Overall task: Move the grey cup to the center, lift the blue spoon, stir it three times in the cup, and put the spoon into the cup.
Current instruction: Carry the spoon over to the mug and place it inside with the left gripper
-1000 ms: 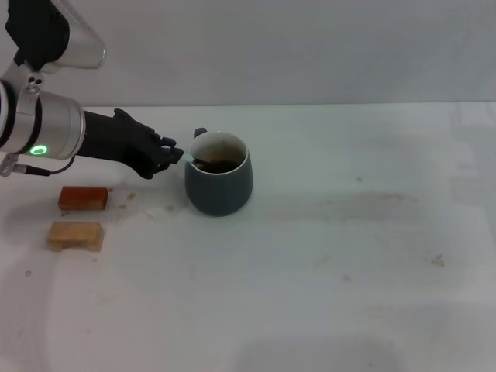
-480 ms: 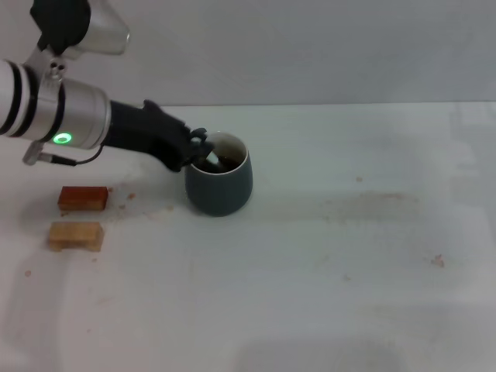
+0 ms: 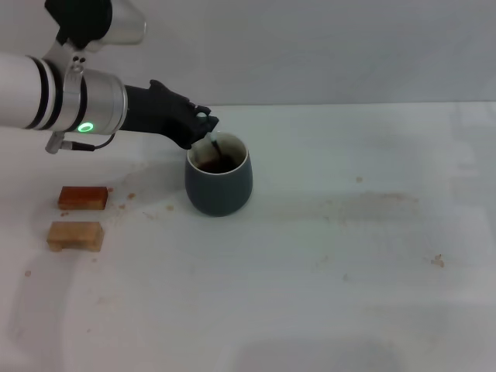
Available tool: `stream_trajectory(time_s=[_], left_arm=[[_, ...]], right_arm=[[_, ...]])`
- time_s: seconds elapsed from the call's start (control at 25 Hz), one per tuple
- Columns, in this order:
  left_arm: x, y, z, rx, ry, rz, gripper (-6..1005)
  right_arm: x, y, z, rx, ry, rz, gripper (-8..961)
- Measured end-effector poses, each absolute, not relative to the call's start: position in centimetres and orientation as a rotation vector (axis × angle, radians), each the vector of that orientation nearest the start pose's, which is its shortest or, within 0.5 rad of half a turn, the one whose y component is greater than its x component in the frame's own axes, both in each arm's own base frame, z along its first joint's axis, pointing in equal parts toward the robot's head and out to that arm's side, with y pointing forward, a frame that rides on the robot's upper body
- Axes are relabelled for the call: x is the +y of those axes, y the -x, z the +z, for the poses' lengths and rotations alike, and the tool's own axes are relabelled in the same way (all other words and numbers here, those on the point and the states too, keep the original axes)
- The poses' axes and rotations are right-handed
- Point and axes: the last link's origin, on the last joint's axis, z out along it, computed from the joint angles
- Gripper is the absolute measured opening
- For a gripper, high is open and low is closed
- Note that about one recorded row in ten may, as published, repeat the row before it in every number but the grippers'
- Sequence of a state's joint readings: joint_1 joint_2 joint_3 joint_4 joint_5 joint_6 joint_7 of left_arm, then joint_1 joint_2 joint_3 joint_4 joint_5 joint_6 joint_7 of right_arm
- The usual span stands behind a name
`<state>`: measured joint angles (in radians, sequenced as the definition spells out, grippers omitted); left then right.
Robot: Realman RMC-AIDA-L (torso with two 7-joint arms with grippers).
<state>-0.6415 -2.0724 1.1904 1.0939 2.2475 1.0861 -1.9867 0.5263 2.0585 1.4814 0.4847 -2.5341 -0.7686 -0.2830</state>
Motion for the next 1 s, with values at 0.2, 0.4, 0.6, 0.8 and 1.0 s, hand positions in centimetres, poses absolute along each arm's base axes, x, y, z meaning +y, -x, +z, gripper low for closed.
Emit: stream_trajectory(time_s=[0.2,0.4,0.6,0.8,1.0], left_arm=[[41.5,18.7,1.1,-0.502,2.538,-0.085,144],[40.8,18.9,1.7,-0.519,2.554,-0.087,143],[40.5,19.2,1.8,-0.541,2.561,-0.097,150],[40.4,19.4,1.8,-0.552,2.559,-0.105,158],[40.4,19.4,1.8,-0.559,2.552,-0.110,165]], right_arm=[[42.1,-28.2,4.2,0.411,1.421,0.499,544],[42.2,-28.1,4.3,0.406,1.421,0.497,544],[42.3,-28.0,4.4,0.404,1.422,0.497,544],[42.4,-28.1,4.4,0.405,1.418,0.497,545],[42.4,-28.1,4.5,0.406,1.417,0.498,545]])
